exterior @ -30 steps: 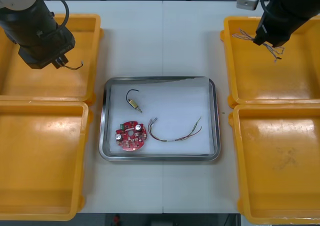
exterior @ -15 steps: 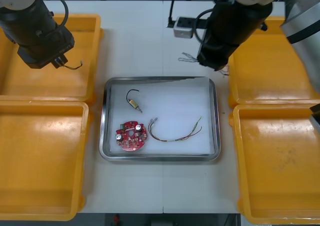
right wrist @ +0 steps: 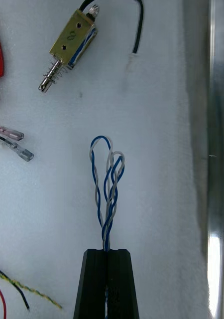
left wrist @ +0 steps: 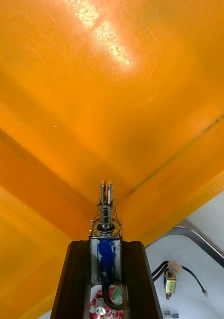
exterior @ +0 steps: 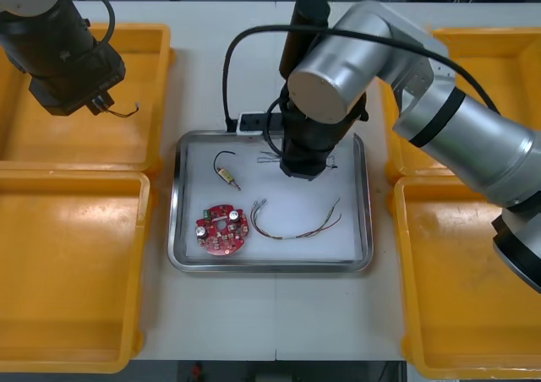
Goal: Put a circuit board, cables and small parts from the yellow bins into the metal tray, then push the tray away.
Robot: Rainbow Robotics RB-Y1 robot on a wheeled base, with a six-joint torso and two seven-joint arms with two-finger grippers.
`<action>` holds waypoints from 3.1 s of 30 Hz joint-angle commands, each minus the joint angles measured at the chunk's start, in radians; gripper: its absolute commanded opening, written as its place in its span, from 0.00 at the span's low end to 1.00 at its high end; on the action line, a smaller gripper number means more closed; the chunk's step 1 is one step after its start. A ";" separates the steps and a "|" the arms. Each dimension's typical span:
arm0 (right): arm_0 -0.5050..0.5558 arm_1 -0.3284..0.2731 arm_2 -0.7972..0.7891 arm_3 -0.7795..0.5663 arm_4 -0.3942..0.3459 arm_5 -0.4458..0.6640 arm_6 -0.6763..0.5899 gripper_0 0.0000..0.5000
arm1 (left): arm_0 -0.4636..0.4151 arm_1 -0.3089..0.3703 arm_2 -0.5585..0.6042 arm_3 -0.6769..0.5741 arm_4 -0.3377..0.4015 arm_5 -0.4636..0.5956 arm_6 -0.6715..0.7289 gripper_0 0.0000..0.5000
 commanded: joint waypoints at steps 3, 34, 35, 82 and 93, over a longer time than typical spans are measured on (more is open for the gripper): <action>0.036 0.016 0.094 -0.018 0.050 -0.069 -0.032 0.00 | -0.038 0.043 0.034 -0.021 0.004 0.008 -0.005 0.00; 0.037 0.008 -0.158 -0.183 0.080 0.197 -0.055 1.00 | -0.038 0.043 0.034 -0.021 0.004 0.008 -0.005 0.00; 0.037 0.001 -0.185 -0.200 0.074 0.215 -0.057 1.00 | -0.038 0.043 0.034 -0.021 0.004 0.008 -0.005 0.00; 0.488 -0.416 -0.902 -0.406 -0.061 0.372 -0.841 1.00 | -0.101 -0.154 0.005 -0.015 -0.031 -0.006 0.299 0.00; 0.706 -0.416 -0.978 -0.558 -0.050 0.372 -0.867 1.00 | -0.114 -0.310 -0.043 -0.013 -0.163 -0.004 0.415 0.00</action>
